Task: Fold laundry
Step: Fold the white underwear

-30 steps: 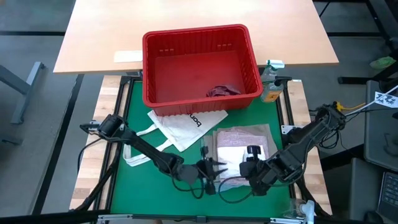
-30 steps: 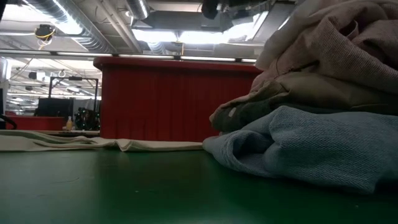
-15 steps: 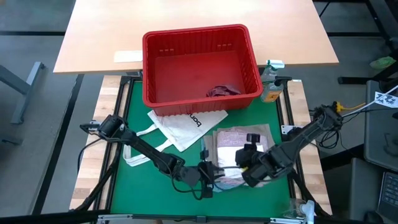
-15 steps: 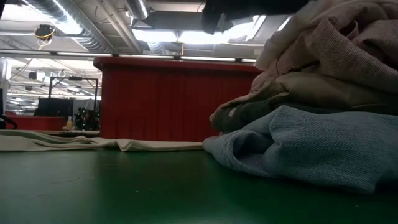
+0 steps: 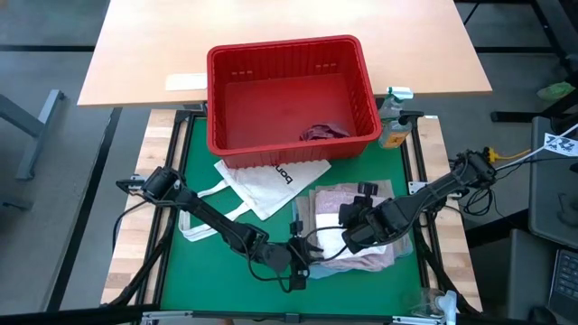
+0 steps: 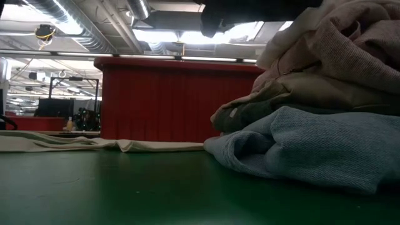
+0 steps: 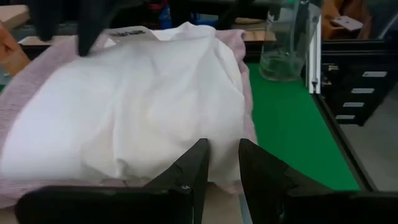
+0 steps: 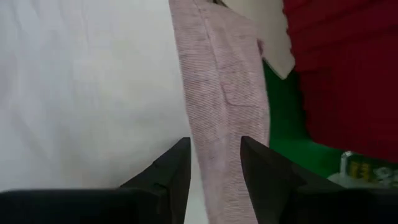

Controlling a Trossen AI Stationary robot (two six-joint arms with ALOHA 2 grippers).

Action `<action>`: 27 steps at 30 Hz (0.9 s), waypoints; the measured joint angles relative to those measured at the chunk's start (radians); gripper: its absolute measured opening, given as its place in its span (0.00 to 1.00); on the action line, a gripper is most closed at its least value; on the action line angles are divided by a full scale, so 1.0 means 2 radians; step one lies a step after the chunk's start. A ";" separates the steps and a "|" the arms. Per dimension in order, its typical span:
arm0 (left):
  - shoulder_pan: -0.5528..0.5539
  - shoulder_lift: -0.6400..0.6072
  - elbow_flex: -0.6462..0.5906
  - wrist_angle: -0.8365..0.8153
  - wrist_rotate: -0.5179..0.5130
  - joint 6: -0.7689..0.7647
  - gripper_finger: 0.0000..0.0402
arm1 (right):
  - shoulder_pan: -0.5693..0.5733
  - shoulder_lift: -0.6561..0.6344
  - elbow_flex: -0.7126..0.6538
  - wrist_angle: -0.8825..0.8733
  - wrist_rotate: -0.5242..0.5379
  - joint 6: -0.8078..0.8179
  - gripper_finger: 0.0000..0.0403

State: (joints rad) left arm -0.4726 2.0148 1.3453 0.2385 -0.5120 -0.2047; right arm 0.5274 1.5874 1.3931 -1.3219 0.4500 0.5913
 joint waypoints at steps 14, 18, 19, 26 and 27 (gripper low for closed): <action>-0.004 0.000 0.000 0.009 0.003 -0.003 0.21 | 0.002 -0.005 0.093 -0.125 -0.025 -0.011 0.35; -0.006 0.000 0.000 0.009 0.003 -0.003 0.21 | 0.005 -0.034 0.090 -0.126 -0.026 -0.021 0.35; -0.006 0.000 0.000 0.010 0.003 -0.003 0.21 | 0.005 -0.044 0.090 -0.125 -0.025 -0.020 0.35; -0.008 0.000 0.000 0.012 0.003 -0.003 0.21 | 0.028 -0.135 0.062 -0.125 0.001 0.046 0.35; -0.008 0.000 0.000 0.012 0.003 -0.003 0.21 | 0.033 -0.150 0.049 -0.125 0.003 0.065 0.35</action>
State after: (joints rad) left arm -0.4881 2.0151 1.3453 0.2634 -0.5060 -0.2111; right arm 0.5941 1.2877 1.4917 -1.5723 0.4555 0.7223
